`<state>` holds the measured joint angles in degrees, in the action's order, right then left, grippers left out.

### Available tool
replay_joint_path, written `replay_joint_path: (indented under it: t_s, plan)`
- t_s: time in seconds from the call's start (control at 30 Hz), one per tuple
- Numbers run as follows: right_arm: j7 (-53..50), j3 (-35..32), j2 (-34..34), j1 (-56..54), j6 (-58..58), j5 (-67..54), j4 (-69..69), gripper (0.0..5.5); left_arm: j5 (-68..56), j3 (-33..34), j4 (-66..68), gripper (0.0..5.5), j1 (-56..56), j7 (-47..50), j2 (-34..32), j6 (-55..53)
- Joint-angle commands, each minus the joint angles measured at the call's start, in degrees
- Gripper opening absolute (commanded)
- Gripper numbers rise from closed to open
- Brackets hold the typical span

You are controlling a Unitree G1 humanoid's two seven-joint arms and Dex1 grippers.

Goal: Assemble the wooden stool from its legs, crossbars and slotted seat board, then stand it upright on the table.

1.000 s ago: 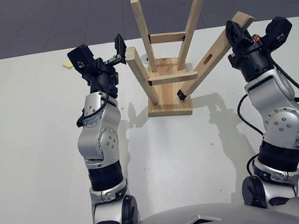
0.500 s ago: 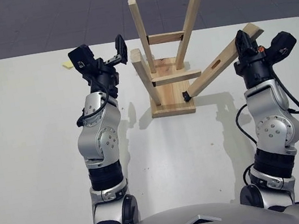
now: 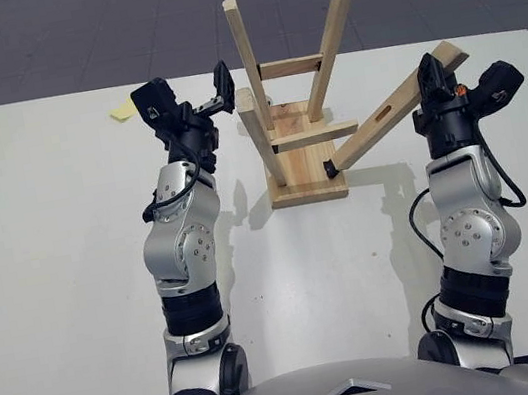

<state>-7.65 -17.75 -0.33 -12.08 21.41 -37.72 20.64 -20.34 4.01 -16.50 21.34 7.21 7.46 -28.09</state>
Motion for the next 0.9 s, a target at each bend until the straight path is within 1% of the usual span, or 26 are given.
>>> replay_joint_path:
  t_s: [0.03,0.67,0.9]
  plan:
    - [-0.5,0.2,1.1,0.5,0.8,-1.4,0.5,1.01,0.1,0.0,-0.1,5.4,0.6,-0.2,-0.4,-1.0]
    - [-1.5,-1.6,3.0,-0.9,-0.7,-3.7,0.8,1.01,0.1,-0.4,0.5,5.4,1.3,-0.9,-0.8,-1.7]
    - [-1.2,-1.6,2.5,0.3,-2.3,-1.2,-1.2,1.01,0.1,-0.4,0.4,5.4,1.1,-1.0,-0.8,-2.4]
